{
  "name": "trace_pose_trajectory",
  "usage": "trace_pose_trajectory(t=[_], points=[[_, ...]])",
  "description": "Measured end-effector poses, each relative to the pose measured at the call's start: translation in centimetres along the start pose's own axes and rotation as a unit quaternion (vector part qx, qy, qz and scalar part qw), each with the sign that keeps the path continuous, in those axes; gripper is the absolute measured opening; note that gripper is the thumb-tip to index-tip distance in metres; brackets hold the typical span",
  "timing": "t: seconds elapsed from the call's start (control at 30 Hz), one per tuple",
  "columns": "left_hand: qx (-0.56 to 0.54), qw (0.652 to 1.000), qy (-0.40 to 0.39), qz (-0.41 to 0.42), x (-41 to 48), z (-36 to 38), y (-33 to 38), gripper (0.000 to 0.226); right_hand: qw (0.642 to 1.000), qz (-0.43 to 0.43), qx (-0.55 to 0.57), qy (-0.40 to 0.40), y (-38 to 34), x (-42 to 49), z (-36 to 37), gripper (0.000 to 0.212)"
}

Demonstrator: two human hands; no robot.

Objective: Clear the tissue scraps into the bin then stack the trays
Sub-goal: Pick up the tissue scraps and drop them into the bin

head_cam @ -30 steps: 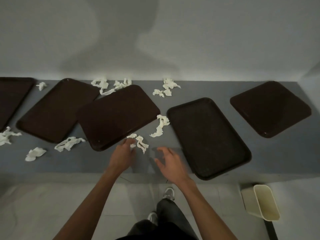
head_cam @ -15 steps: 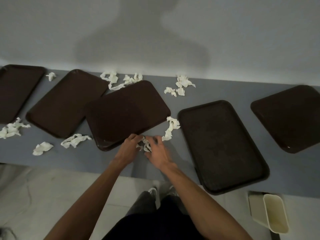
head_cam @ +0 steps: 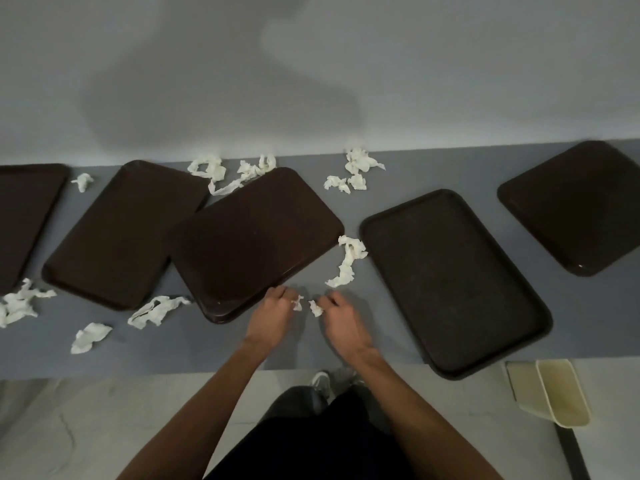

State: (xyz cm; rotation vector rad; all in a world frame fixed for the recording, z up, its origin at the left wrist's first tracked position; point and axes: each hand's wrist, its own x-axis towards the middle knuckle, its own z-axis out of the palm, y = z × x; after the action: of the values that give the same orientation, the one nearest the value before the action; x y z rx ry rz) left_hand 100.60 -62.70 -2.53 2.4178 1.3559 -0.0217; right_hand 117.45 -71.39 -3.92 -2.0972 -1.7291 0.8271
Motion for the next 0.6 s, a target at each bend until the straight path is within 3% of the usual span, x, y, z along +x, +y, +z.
trace_pose_trajectory(t=[0.13, 0.27, 0.6], points=[[-0.019, 1.0, 0.0, 0.014, 0.8, -0.9, 0.2, 0.04, 0.993, 0.057, -0.011, 0.104, 0.9, -0.8, -0.8, 0.041], [-0.114, 0.993, -0.021, 0.038, 1.6, -2.0, 2.1, 0.03, 0.974, 0.077, 0.123, 0.175, 2.3, -3.0, -3.1, 0.053], [-0.286, 0.949, -0.104, 0.084, 0.3, -1.3, 15.3, 0.036, 0.911, 0.16, 0.211, 0.318, 7.4, -13.7, -10.1, 0.043]])
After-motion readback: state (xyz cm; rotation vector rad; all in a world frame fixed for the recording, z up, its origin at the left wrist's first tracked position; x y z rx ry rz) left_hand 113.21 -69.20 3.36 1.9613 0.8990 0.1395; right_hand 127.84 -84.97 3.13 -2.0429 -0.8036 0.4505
